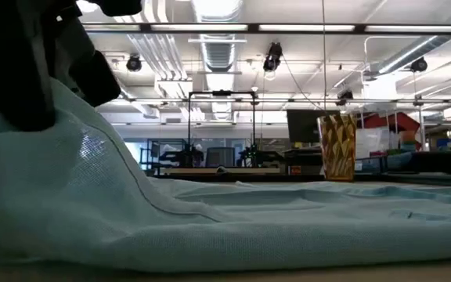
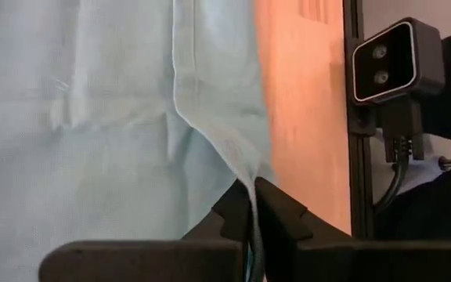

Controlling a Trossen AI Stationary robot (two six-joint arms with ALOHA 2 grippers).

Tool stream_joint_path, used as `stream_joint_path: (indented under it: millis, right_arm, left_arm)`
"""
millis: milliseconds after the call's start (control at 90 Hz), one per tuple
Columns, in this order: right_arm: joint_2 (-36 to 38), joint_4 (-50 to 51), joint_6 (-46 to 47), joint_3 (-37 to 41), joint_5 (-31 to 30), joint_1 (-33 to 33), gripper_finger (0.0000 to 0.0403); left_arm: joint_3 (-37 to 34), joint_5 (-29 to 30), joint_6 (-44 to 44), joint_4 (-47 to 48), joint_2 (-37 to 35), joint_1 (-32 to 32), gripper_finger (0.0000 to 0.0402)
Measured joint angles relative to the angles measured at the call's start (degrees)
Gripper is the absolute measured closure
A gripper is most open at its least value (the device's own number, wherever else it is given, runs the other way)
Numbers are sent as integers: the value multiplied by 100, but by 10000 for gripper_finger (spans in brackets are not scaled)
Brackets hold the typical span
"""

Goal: Set table place
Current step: Fold the light blue table napkin

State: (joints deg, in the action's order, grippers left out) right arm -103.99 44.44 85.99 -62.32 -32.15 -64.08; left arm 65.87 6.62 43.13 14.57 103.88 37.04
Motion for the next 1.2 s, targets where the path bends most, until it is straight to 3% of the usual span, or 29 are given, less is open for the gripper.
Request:
stream_joint_path:
  millis: [222, 389, 556, 933, 1200]
  right_arm:
    - [-157, 1453, 645, -276, 945, 0, 190]
    - [-114, 2249, 425, -684, 963, -5, 209]
    - [-113, 2010, -157, -630, 960, -2, 222]
    - [-115, 1180, -74, -310, 1109, -2, 263]
    - [-115, 1276, -135, -302, 1279, -4, 301]
  left_arm:
    - [0, 56, -13, -2, 0, -2, 402]
    - [-2, 65, -62, -2, 0, -2, 402]
    - [-1, 102, -63, -2, 0, -2, 402]
    - [-1, 100, -63, -4, 0, -2, 402]
    - [-2, 100, -63, -4, 0, -2, 401]
